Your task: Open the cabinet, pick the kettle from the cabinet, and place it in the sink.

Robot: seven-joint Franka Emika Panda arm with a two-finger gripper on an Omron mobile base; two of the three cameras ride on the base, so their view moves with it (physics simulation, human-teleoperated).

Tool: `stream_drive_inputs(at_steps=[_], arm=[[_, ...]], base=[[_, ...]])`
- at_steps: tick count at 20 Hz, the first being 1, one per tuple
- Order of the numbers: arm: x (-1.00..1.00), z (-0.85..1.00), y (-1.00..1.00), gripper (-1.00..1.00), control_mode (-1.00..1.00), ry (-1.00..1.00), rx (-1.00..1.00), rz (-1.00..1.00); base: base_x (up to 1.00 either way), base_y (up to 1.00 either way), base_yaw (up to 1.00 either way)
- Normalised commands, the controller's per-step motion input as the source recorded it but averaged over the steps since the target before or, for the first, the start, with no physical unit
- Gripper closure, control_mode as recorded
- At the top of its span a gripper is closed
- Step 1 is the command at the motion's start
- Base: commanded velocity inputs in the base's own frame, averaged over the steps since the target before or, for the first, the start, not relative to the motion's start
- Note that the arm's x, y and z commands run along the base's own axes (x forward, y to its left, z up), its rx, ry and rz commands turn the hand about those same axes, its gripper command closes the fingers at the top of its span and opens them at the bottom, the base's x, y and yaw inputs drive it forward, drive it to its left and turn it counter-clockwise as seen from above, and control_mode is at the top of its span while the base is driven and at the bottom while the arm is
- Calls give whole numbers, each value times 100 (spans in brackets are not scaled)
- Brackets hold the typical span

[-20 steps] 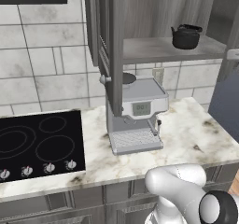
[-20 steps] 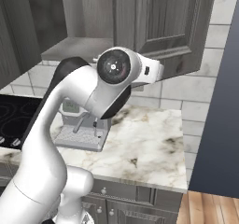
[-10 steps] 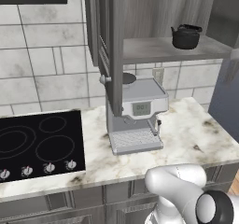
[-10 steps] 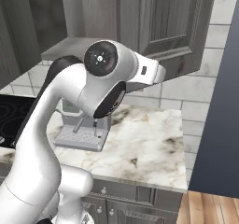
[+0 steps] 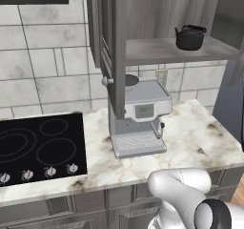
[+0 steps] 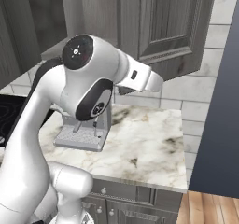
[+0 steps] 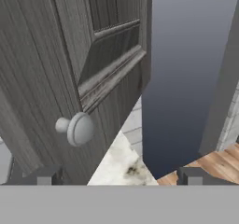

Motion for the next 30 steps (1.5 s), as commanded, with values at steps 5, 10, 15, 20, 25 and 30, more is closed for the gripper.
stream_drive_inputs(at_steps=[5, 10, 15, 20, 25, 30], arm=[[-42, -17, 18, -100, -100, 0, 1, -11], [-5, 7, 45, -100, -100, 4, 6, -17], [0, 7, 44, -100, -100, 5, 4, -17], [0, 10, 34, -100, -100, 3, 7, -22], [8, 3, 27, -100, -100, 2, 19, -25], [12, 1, 27, -100, -100, 0, 30, -22]], base=[[0, 0, 0], [0, 0, 0], [0, 0, 0], [0, 0, 0], [0, 0, 0], [0, 0, 0]])
